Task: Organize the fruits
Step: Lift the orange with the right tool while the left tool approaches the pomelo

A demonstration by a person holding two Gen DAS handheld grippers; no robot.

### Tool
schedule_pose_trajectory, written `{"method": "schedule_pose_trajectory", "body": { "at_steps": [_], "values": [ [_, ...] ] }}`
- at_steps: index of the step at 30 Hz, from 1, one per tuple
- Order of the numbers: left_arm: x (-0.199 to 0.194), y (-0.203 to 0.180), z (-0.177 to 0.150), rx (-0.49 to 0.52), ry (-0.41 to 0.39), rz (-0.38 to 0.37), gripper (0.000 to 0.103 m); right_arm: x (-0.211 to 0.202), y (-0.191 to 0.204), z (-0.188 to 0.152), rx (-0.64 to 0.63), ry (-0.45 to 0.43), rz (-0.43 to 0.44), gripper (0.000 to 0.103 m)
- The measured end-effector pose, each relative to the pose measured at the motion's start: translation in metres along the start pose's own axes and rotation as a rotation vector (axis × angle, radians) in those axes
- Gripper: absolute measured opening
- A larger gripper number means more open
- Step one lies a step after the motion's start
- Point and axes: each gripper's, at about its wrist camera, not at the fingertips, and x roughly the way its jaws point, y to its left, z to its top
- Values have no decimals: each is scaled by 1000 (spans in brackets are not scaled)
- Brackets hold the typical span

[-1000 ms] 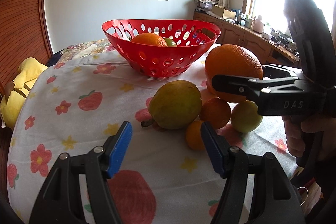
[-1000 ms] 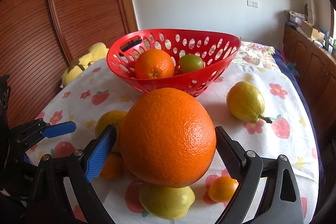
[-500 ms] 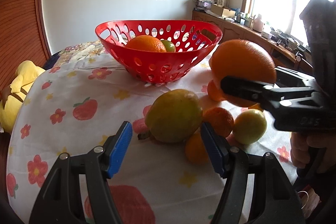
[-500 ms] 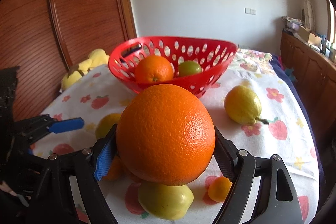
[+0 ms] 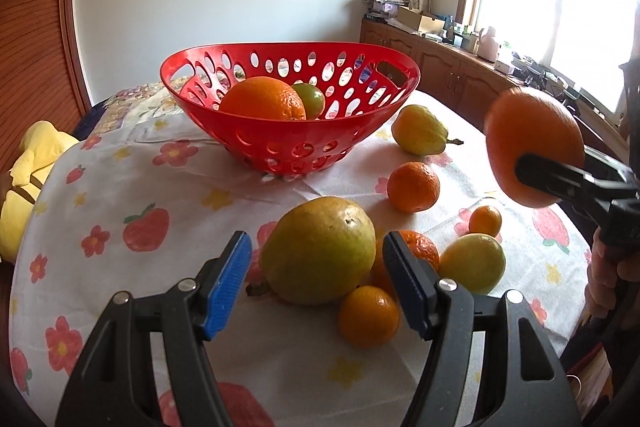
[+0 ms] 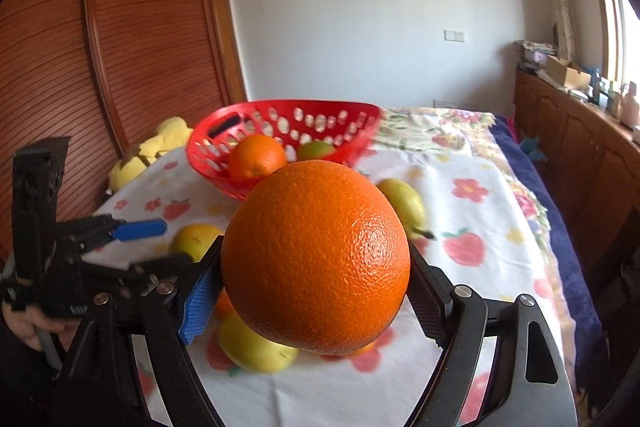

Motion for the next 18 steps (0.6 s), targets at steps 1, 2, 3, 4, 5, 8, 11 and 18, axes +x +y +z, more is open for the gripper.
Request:
{"method": "schedule_pose_trajectory", "body": {
  "at_steps": [1, 2, 3, 4, 5, 8, 11, 18],
  "values": [
    [2, 0, 1, 1, 3, 1, 69, -1, -6, -5, 11, 4, -11, 84],
    [3, -1, 1, 1, 6, 2, 69, -2, -11, -8, 22, 9, -18, 84],
    [4, -1, 1, 2, 10, 2, 69, -2, -17, -12, 35, 14, -26, 84],
    [6, -1, 2, 3, 14, 2, 69, -2, -23, -15, 47, 19, -36, 84],
    [7, 0, 2, 4, 18, 3, 69, -3, -28, -17, 57, 21, -43, 84],
    [13, 0, 4, 2, 39, -1, 70, -4, -42, -25, 86, 32, -66, 84],
    [17, -1, 5, 3, 52, -3, 70, -5, -54, -29, 104, 38, -93, 84],
    [23, -1, 5, 8, 63, 3, 72, -3, -69, -38, 128, 56, -132, 84]
  ]
}}
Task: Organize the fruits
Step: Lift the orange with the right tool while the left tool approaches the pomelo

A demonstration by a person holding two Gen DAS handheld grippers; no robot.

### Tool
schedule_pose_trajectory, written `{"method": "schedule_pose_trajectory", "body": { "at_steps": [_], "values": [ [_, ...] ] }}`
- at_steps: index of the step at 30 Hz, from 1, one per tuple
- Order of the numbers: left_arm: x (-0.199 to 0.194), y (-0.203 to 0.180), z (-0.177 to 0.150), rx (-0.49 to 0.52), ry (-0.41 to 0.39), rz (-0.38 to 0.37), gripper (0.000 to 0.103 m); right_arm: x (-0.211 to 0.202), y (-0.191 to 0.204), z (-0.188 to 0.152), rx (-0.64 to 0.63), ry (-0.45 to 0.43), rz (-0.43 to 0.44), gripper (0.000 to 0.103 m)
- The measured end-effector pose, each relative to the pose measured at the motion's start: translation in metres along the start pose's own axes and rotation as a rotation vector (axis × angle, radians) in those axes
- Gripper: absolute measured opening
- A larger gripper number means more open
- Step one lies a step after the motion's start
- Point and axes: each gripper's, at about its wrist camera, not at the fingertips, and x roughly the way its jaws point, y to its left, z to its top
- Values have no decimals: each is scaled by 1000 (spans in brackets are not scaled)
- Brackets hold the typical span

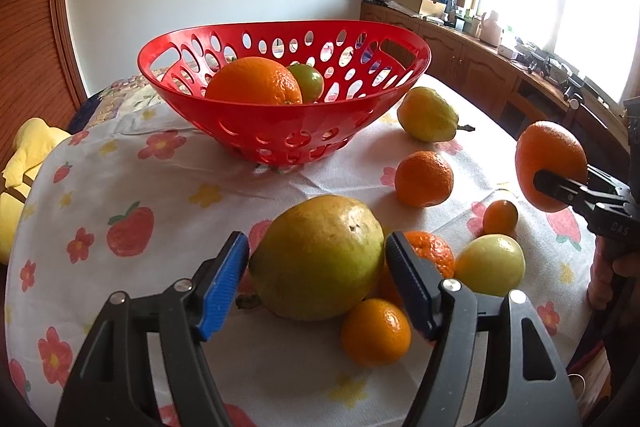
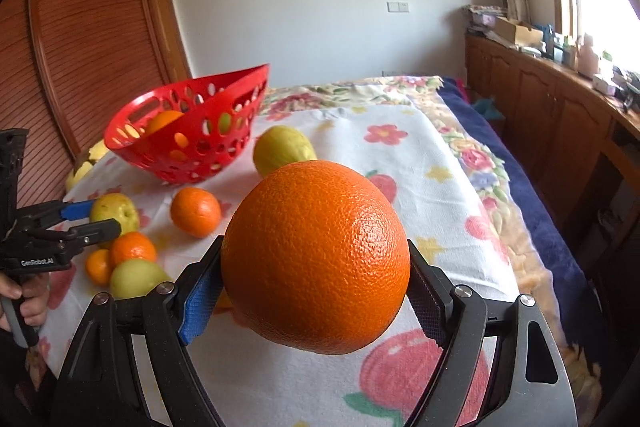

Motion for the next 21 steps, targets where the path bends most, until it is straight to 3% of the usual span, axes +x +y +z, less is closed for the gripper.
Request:
{"method": "schedule_pose_trajectory", "body": {
  "at_steps": [21],
  "values": [
    [7, 3, 5, -28, 0, -15, 67, 15, 5, -3, -26, 73, -22, 84]
  ]
}}
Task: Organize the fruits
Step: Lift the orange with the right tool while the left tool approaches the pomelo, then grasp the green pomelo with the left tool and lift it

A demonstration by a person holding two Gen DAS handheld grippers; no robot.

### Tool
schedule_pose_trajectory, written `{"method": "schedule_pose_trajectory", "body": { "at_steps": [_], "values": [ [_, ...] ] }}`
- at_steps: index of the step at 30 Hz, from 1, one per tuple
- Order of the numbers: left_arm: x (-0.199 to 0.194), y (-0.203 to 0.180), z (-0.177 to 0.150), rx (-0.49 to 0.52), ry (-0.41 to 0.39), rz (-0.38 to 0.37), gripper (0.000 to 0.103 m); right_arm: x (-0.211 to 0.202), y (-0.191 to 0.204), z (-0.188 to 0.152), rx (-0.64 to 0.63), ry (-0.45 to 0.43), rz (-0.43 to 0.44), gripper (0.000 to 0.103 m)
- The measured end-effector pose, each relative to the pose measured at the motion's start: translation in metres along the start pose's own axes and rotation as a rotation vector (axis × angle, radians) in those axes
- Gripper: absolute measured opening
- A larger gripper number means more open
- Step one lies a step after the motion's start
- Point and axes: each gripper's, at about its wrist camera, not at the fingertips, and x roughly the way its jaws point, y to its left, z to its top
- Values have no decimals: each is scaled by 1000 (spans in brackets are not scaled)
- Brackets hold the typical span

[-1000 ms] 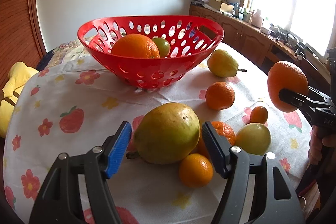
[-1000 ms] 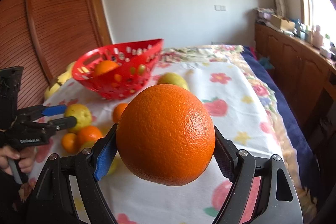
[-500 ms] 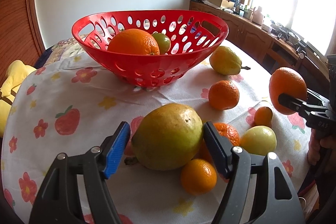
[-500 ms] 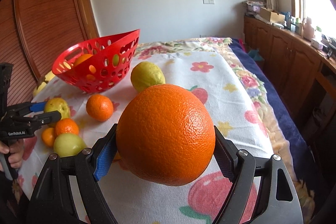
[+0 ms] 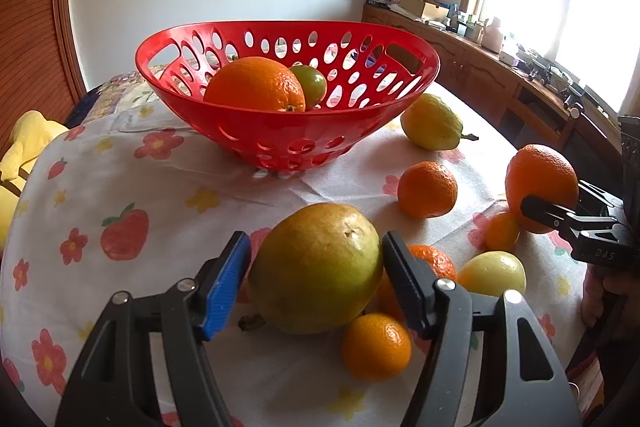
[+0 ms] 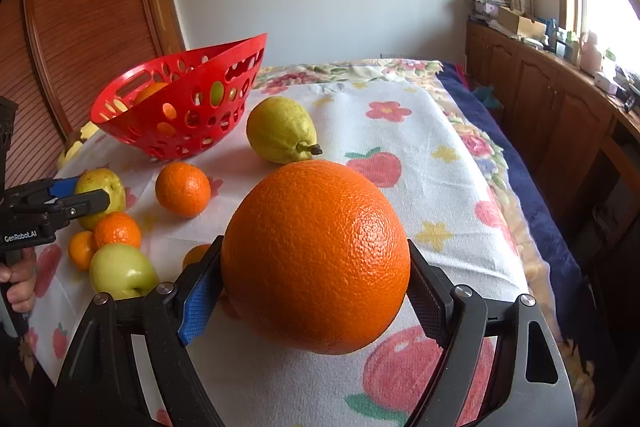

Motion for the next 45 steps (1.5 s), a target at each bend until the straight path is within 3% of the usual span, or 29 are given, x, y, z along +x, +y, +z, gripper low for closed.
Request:
{"method": "schedule_pose_trajectory", "body": {
  "at_steps": [6, 14, 34, 45],
  "values": [
    [3, 0, -1, 6, 18, -14, 66, 0, 0, 0, 1, -1, 1, 84],
    [-4, -1, -7, 32, -10, 41, 65, 0, 0, 0, -1, 0, -1, 85],
    [-40, 13, -19, -16, -73, 40, 65, 0, 1, 0, -1, 1, -1, 85],
    [-52, 13, -9, -6, -107, 41, 64, -1, 1, 0, -13, 5, -2, 84]
  ]
}}
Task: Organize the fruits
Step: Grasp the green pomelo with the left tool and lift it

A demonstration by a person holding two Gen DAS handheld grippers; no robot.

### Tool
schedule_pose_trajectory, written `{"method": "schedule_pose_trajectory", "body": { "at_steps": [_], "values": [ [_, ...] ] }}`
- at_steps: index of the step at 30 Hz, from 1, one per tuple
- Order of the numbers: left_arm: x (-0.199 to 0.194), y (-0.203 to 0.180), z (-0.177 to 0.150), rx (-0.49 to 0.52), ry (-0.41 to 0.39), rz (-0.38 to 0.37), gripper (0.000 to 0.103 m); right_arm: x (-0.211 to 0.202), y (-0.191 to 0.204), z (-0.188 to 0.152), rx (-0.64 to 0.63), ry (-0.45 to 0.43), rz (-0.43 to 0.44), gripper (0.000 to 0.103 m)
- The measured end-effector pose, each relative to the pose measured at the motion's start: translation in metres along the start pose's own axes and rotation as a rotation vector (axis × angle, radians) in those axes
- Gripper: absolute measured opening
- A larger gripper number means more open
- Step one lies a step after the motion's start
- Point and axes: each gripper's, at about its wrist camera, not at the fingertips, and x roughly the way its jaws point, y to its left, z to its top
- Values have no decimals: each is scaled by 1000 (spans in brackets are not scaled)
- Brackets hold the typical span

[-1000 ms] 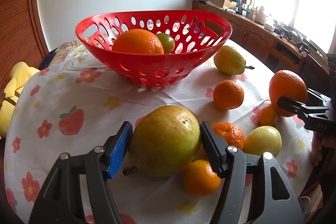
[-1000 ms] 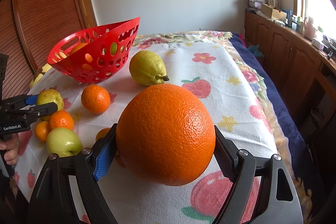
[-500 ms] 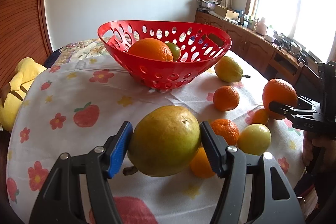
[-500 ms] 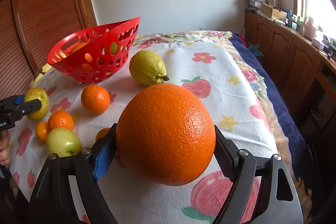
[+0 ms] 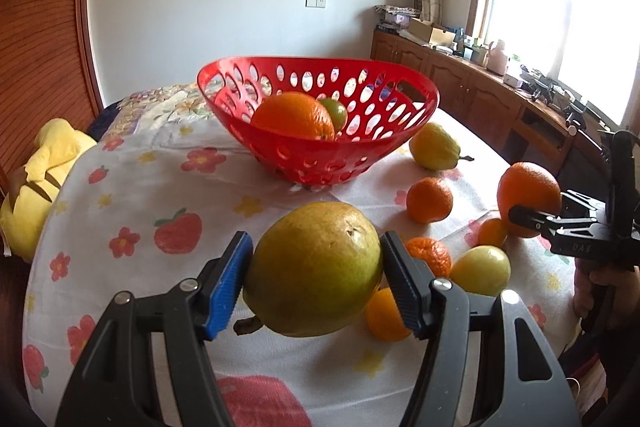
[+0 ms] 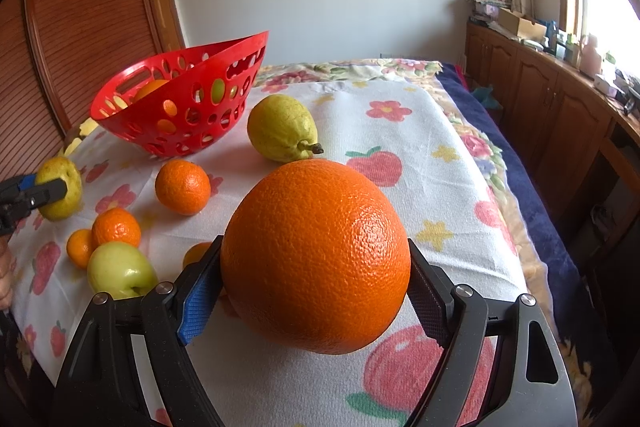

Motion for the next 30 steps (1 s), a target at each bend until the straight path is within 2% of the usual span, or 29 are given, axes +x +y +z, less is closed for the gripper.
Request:
{"method": "schedule_pose_trajectory", "body": {
  "at_steps": [6, 14, 22, 30],
  "values": [
    [-14, -1, 19, 17, -48, -1, 64, -9, 4, 7, -16, -22, 33, 84],
    [-24, -3, 51, 27, -106, -28, 64, -29, 24, 47, -81, -97, 95, 84],
    [-7, 4, 78, 38, -114, -16, 65, -29, 50, 93, -161, -142, 165, 84],
    [17, 21, 97, 36, -106, 8, 65, -4, 73, 131, -228, -138, 213, 84]
  ]
}}
